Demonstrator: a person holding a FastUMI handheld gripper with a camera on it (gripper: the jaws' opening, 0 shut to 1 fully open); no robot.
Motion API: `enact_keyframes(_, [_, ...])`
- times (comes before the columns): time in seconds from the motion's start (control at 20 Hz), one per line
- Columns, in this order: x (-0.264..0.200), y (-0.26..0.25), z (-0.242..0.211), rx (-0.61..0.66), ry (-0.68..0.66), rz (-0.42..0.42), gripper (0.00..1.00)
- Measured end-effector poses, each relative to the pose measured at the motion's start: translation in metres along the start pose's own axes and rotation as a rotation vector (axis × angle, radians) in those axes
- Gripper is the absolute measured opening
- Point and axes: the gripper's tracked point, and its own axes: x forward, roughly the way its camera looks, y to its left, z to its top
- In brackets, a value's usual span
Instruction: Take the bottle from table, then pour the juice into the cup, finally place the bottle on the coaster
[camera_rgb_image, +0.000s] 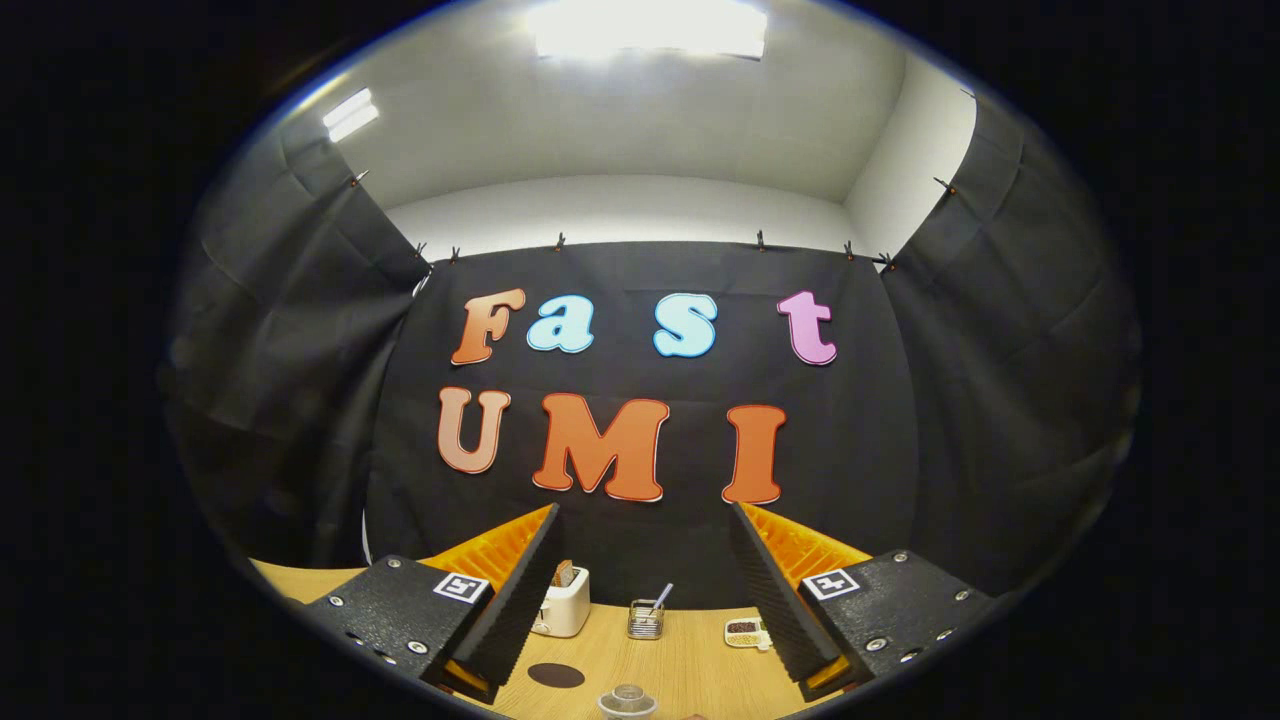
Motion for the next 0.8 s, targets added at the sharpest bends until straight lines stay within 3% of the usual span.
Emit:
enact_keyframes(0.45, [-0.013, -0.001, -0.038, 0.024, 0.050, 0.007, 0.98])
enact_keyframes(0.8, [-0.028, 0.006, -0.096, 0.018, 0.125, 0.031, 0.98])
